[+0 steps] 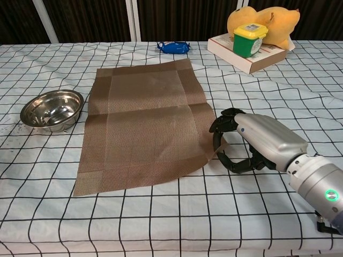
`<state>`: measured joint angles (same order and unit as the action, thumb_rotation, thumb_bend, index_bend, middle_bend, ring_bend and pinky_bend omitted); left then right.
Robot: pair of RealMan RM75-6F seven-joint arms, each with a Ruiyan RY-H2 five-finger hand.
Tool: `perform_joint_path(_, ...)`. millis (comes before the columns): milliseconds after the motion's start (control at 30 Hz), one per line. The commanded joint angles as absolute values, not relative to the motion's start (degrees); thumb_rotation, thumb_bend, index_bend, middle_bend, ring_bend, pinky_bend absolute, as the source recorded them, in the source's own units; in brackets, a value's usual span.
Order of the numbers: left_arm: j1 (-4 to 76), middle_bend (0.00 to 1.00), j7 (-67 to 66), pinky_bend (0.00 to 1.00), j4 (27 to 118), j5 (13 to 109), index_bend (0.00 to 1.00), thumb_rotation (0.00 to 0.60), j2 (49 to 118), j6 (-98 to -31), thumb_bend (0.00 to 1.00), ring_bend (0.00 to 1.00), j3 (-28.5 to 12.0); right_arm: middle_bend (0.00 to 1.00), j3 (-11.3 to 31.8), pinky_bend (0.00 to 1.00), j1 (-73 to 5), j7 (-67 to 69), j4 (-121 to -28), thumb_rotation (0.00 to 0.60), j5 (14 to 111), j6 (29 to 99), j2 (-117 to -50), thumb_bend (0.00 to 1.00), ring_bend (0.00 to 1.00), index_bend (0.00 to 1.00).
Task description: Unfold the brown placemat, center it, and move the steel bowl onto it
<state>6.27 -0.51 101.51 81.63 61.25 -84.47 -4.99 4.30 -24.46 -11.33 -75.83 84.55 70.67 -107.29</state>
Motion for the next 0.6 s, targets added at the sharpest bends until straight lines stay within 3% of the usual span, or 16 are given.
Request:
perform_joint_path(33,6.29,0.00,-0.50,0.00,101.50,81.61,0.00,0.600,61.26,-84.45,0.02,0.00,-5.01,0.25,4.31,0.16,-24.49,-11.27,-75.87,0.600,84.59,70.65,-107.22,0.43,0.07,0.58)
perform_joint_path(600,6.28,0.00,-0.62,0.00,101.49,81.82,0.00,0.600,61.24,-84.41,0.02,0.00,-4.88,0.25,1.40,0.16,-23.35,-10.11,-81.03,0.600,88.92,73.33,-102.57,0.48,0.07,0.61)
